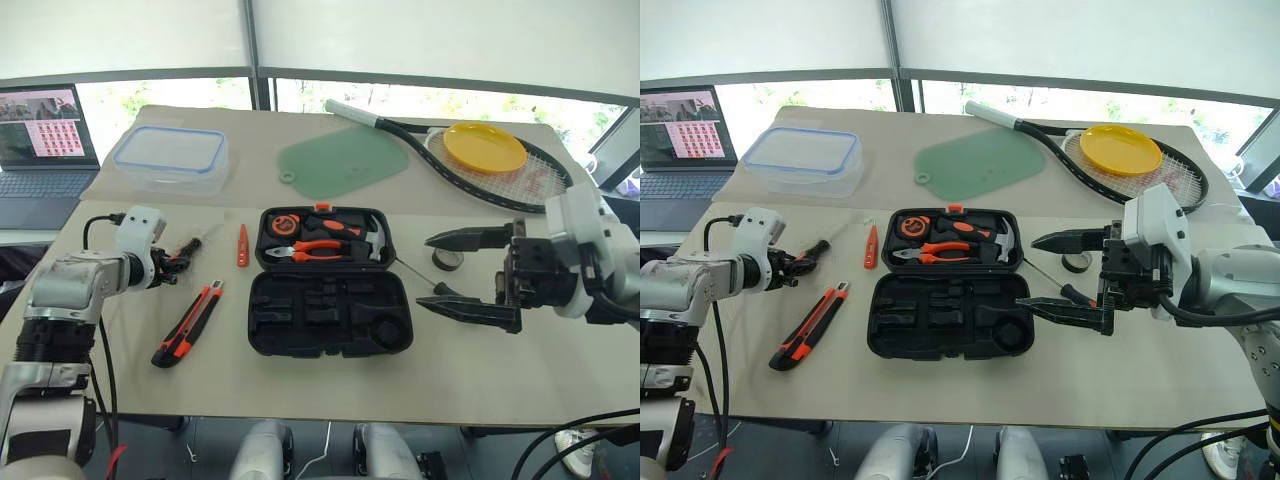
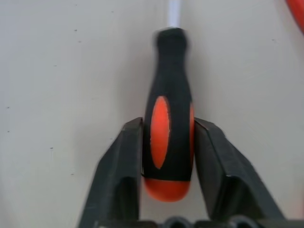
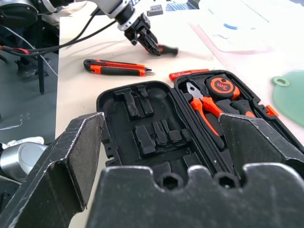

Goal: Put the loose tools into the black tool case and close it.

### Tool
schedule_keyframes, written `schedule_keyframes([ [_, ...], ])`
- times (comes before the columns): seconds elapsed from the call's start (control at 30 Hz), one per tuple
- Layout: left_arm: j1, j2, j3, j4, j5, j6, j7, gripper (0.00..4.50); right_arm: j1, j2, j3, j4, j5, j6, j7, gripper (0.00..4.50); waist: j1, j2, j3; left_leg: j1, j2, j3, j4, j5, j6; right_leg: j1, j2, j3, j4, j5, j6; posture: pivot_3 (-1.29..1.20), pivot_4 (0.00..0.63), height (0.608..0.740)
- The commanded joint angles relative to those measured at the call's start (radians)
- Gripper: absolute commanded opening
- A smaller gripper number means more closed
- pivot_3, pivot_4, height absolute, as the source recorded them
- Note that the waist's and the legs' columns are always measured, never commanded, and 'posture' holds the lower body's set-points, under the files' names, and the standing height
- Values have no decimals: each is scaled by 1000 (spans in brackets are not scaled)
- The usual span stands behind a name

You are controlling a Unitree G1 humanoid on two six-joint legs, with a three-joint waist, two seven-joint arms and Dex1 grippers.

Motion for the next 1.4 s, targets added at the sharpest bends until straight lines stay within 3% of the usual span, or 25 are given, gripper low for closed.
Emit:
schedule_keyframes([
  [0.03,-21,-17,70,-39,-25,-107,-55,934,29,-6,-31,1,-12,-26,7,4500,2,-2,1,-1,0,0,0,0,0,0,0,0,0,0,0,0,150,738],
  [0.23,-84,23,35,-205,-65,-347,-343,934,108,-17,-61,19,-51,-47,32,4500,4,-6,2,-10,1,-2,7,0,0,-4,0,-4,-1,1,1,0,150,738],
  [0.47,-137,44,-264,-285,54,-491,-671,934,186,-5,-88,24,-107,-77,11,4500,2,-4,1,-9,-1,0,10,-3,5,-1,0,-2,-3,2,5,0,150,738],
  [0.73,-187,-12,-430,-164,235,-621,-738,934,257,12,-141,-13,-110,-74,-22,4500,-3,-4,1,-10,-1,0,11,-3,6,-2,2,-1,-3,2,5,0,150,738],
  [1.17,-209,-75,-459,-123,331,-604,-781,934,272,34,-161,-34,-94,-64,-69,4500,-2,-4,1,-10,-1,-1,13,-4,7,-1,1,-1,-2,2,6,0,150,738],
  [1.23,-217,-85,-447,-122,327,-589,-783,1934,271,35,-161,-38,-87,-62,-74,4500,-1,-4,1,-10,-1,-1,13,-4,7,-1,1,-1,-2,2,7,0,150,738],
  [1.4,-238,-93,-404,-152,284,-535,-809,3622,269,36,-156,-40,-75,-62,-79,4500,0,-4,1,-10,-1,-1,14,-4,7,-1,1,-1,-2,2,7,0,150,738],
])
